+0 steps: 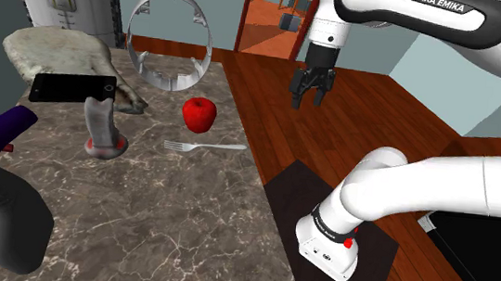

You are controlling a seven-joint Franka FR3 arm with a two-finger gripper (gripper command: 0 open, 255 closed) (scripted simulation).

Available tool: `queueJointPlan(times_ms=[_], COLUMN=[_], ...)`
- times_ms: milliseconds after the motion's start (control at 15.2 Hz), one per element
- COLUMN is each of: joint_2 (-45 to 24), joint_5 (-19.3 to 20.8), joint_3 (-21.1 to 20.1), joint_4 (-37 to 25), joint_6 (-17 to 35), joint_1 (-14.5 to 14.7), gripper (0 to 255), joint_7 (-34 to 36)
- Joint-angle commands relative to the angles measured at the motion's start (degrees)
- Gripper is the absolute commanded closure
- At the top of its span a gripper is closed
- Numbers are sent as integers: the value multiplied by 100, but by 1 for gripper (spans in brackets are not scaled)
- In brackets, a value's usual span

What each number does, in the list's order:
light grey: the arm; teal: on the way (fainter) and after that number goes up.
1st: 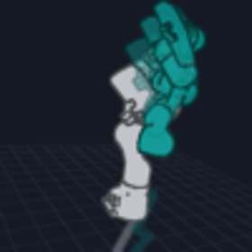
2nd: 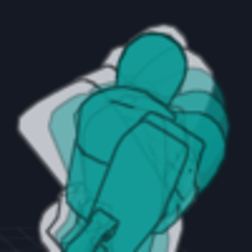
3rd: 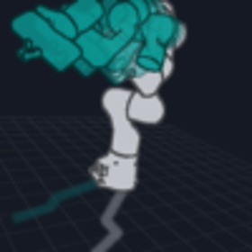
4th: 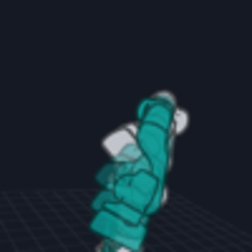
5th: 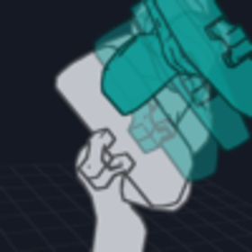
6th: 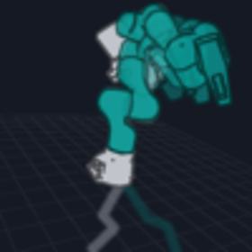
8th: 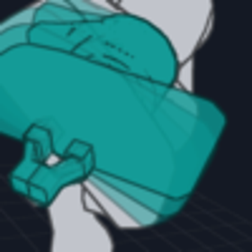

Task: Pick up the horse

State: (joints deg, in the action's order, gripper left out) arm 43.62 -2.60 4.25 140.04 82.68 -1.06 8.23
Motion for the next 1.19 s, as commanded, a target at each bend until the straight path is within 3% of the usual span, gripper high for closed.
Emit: queueJointPlan(times_ms=[0, 594, 1122], joint_2=[0, -1046, -2266], joint_5=[0, -794, -1089], joint_3=[0, -937, -1670], joint_4=[0, -632, -1627], joint_6=[0, 683, 1196], joint_1=[0, 447, 715], gripper=[0, 0, 0], joint_7=[0, 1029, 1913])
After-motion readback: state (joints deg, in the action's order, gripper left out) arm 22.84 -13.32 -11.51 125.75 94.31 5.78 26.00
